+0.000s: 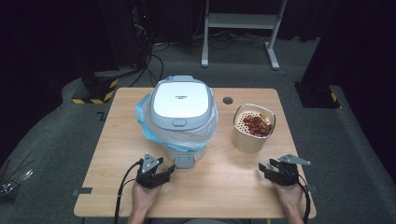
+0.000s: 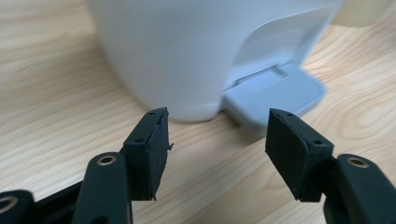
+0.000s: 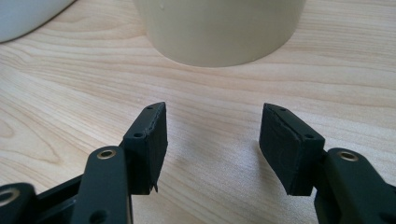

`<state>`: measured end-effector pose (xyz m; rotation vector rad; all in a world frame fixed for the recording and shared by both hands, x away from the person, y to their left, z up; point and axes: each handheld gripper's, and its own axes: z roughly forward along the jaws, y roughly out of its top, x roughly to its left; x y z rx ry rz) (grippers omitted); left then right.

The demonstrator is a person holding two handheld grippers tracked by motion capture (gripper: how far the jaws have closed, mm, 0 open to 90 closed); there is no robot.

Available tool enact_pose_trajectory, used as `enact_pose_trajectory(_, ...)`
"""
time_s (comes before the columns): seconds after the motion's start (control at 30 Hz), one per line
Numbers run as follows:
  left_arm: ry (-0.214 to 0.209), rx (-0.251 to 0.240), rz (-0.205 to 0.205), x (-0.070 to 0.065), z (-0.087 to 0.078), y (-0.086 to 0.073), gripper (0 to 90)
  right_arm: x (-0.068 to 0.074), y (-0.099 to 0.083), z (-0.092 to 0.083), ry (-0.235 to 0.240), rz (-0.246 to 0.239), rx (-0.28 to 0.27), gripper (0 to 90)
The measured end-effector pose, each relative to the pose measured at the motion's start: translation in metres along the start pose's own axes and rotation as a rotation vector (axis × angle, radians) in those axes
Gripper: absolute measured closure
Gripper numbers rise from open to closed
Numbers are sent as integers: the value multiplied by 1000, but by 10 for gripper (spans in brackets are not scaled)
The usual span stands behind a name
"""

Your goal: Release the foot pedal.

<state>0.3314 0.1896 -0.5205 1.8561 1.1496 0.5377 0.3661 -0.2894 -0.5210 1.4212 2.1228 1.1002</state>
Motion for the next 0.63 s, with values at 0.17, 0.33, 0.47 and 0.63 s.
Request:
enact_pose_trajectory(0.17,62,37,-2,10,-2,-5,393,0,0,1,-38,-8,22,411)
enact_pose_trajectory(0.33,139,89,4,20,-1,-6,379,1,-1,1,-83,-27,43,390)
enact_pose_trajectory(0.47,158,142,-27,29,2,-5,321,6,-1,3,-132,-68,58,333)
enact_pose_trajectory(0.63,178,147,-30,29,4,-4,279,5,-1,3,-138,-56,68,266)
